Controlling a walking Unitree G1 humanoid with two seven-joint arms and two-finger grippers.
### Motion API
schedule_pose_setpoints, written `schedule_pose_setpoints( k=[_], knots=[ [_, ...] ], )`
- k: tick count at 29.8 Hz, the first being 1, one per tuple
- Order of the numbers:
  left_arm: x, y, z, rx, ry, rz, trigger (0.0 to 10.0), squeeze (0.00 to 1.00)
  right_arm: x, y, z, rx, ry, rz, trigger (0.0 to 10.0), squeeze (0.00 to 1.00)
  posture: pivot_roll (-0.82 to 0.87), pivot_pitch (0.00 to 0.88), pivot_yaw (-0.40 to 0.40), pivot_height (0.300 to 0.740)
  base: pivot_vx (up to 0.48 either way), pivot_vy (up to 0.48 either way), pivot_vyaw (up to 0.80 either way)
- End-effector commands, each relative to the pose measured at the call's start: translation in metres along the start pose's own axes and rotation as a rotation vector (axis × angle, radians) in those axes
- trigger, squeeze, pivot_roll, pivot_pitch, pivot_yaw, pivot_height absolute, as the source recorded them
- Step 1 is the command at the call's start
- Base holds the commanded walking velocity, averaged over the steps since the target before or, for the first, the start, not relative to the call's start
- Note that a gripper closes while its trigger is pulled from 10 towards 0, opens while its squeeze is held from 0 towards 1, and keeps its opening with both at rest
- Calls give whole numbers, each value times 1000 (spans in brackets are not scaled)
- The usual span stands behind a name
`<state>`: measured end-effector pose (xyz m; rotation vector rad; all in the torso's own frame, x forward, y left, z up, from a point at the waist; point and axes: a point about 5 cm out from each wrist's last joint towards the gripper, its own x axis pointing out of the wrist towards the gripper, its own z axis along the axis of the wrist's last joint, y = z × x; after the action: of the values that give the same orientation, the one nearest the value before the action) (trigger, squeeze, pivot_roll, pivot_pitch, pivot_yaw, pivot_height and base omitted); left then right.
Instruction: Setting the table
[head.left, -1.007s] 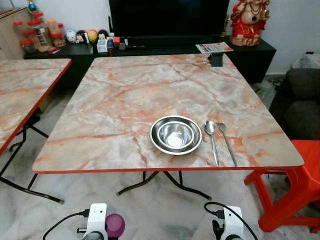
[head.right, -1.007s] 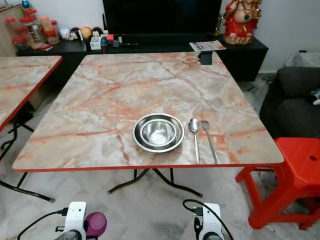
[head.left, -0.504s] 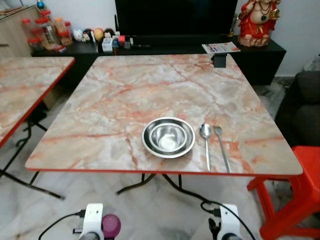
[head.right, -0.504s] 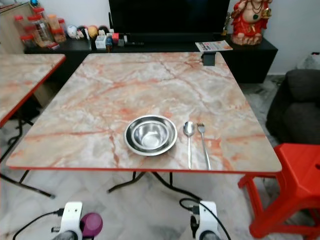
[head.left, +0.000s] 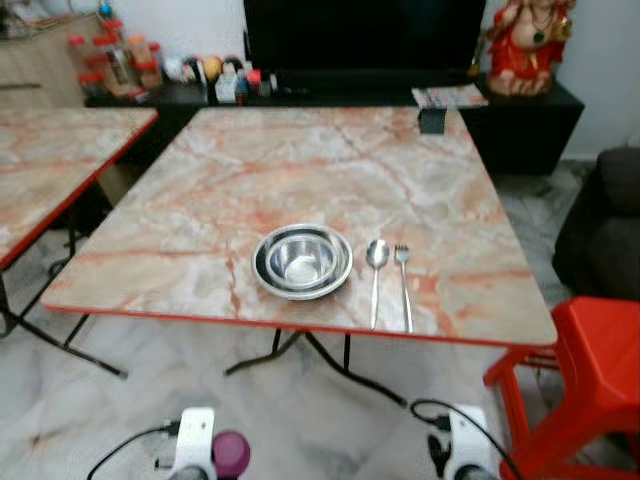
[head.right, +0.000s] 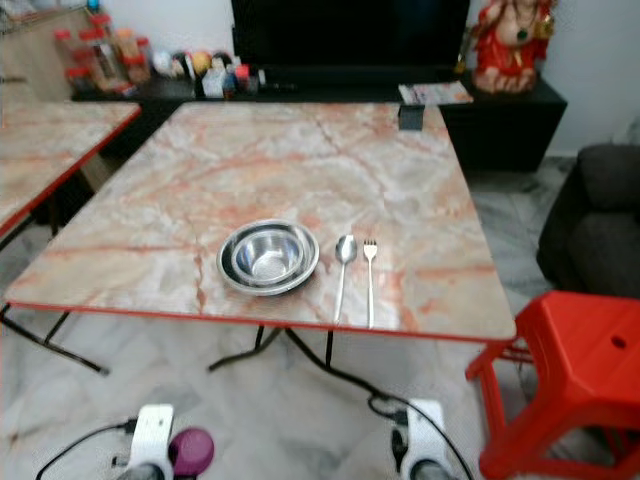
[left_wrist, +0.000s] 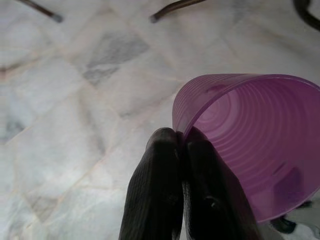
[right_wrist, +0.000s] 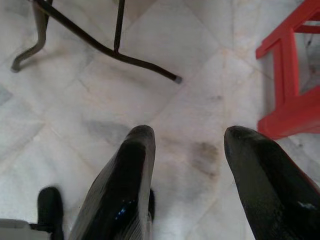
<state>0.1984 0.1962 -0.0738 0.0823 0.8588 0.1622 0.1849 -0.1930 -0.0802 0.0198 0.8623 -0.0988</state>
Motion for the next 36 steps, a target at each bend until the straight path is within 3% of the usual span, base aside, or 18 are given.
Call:
schedule_pose_setpoints(
  k=[1, 7, 9, 11, 13, 17, 19, 20, 24, 30, 34, 36],
  knots=[
    [0, 11, -2, 16, -3, 53, 10000, 0, 1, 8, 1, 3, 0, 20, 10000, 0, -52, 0, 4, 740, 0, 0, 0],
    [-5, 30, -11, -38, -18, 193, 10000, 0, 1, 8, 1, 7, 1, 19, 10000, 0, -40, 0, -1, 740, 0, 0, 0],
    [-7, 49, -11, -85, -45, 304, 10000, 0, 1, 9, 2, 1, 0, 26, 10000, 0, -24, 0, -10, 740, 0, 0, 0],
    [-9, 59, -10, -111, -61, 356, 10000, 0, 1, 10, 2, -2, 1, 28, 10000, 0, -14, 0, -15, 740, 0, 0, 0],
    [-12, 80, -2, -142, -108, 461, 10000, 0, 2, 11, 3, -10, 3, 36, 10000, 0, -5, 0, -18, 740, 0, 0, 0],
    [-17, 111, 16, -157, -185, 607, 10000, 0, 2, 14, 4, -14, 2, 44, 10000, 0, 5, 0, -18, 740, 0, 0, 0],
    [-18, 116, 20, -167, -202, 637, 10000, 0, 2, 15, 4, -15, 1, 45, 10000, 0, 6, 0, -17, 740, 0, 0, 0],
    [-21, 128, 32, -182, -250, 702, 10000, 0, 2, 16, 5, -17, 1, 48, 10000, 0, 5, 0, -16, 740, 0, 0, 0],
    [-23, 135, 40, -182, -283, 745, 10000, 0, 2, 16, 5, -18, 2, 49, 10000, 0, 5, 0, -16, 740, 0, 0, 0],
    [-43, 163, 130, -134, -632, 931, 10000, 0, 2, 14, 4, -22, 5, 47, 10000, 0, -3, 0, -13, 740, 0, 0, 0],
    [-62, 164, 184, -79, -863, 967, 10000, 0, 3, 13, 6, -19, -1, 44, 10000, 0, -3, 0, -19, 740, 0, 0, 0],
    [-79, 158, 222, -117, -1017, 949, 10000, 0, 3, 13, 7, -18, -3, 43, 10000, 0, -7, 0, -20, 740, 0, 0, 0]
  ],
)
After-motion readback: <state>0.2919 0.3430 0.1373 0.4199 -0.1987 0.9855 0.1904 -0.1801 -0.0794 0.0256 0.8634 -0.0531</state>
